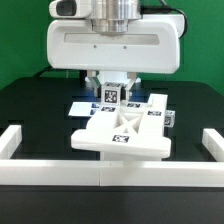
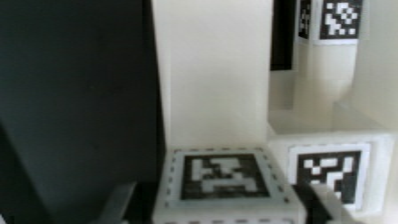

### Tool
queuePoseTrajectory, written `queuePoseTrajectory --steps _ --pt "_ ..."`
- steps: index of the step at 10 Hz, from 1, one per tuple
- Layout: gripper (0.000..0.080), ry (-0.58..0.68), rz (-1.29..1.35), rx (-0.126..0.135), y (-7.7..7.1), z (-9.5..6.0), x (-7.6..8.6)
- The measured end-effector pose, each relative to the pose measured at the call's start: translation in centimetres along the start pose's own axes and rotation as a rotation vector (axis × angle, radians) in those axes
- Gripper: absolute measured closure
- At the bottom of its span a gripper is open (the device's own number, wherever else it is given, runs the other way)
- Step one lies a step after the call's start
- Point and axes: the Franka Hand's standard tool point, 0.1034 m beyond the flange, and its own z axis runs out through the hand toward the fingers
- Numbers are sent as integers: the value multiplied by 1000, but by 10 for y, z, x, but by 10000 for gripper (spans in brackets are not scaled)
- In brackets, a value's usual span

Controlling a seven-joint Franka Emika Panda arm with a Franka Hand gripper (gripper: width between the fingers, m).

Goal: Assemble chair

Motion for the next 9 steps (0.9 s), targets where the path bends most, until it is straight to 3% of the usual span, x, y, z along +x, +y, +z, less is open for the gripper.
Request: queuePoseTrajectory --steps 1,2,3,9 --pt "461 0 1 0 0 0 0" --pt "275 2 1 2 -1 -2 0" --pt "189 5 1 5 -1 -5 0" --pt "151 -1 17 38 -6 -21 -32"
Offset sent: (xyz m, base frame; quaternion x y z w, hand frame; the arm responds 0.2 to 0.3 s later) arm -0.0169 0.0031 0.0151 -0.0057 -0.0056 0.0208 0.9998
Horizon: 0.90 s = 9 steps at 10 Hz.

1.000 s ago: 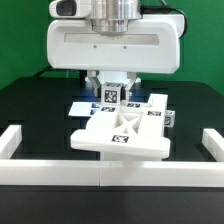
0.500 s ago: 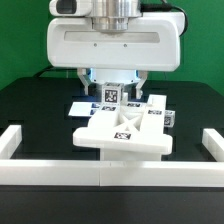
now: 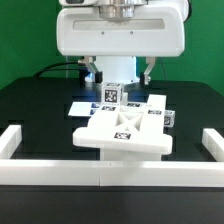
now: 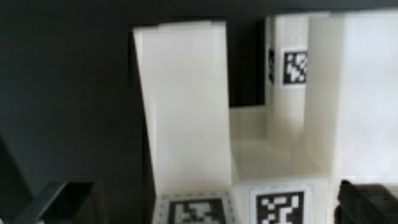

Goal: Assemble chair

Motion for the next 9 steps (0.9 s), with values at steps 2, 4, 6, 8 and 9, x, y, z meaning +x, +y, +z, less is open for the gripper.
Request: queuePoseTrajectory --steps 2,4,6,8,9 --pt "151 -1 0 -2 0 2 0" --pt "151 -2 3 -1 -1 1 -2" --pt "151 -16 17 12 -17 -1 -35" --pt "151 -31 5 17 -34 0 -59" --pt "151 -27 31 18 -44 2 -69"
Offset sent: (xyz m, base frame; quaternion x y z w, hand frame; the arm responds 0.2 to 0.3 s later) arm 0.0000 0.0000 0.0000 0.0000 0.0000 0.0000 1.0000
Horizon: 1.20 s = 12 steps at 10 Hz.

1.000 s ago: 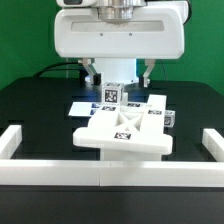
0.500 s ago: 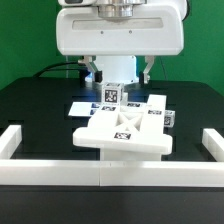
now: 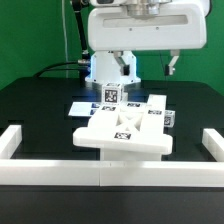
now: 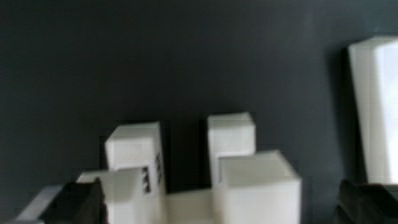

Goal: Assemble chair

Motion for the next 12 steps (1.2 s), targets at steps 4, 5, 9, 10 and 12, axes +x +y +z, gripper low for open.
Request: queuePoseTrajectory --steps 4,5,9,10,12 --pt "151 7 2 -2 -7 6 -13" --pt "151 20 27 -1 -8 8 -15" --pt "151 42 83 -23 -9 48 -56" --pt "151 47 84 -27 -5 56 -60" --pt "151 44 84 -26 -6 55 -59"
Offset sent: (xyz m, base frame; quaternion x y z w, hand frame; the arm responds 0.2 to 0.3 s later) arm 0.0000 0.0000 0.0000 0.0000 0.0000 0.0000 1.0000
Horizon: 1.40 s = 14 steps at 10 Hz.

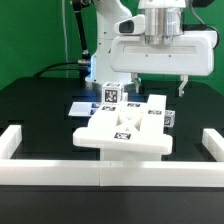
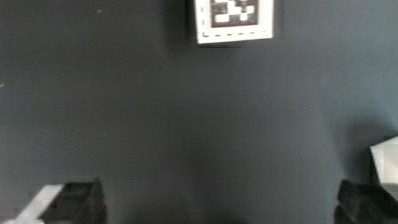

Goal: Assemble chair

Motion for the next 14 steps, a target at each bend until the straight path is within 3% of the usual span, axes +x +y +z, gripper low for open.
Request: queuePoseTrajectory --steps 2,4,6,10,14 --pt "151 3 5 -2 1 2 -2" --pt "151 24 12 -14 2 18 -28" --pt "151 34 5 -18 -5 33 -41" --pt "151 44 -6 -24 -4 40 -43" --pt "151 50 -33 -37 -4 55 -56"
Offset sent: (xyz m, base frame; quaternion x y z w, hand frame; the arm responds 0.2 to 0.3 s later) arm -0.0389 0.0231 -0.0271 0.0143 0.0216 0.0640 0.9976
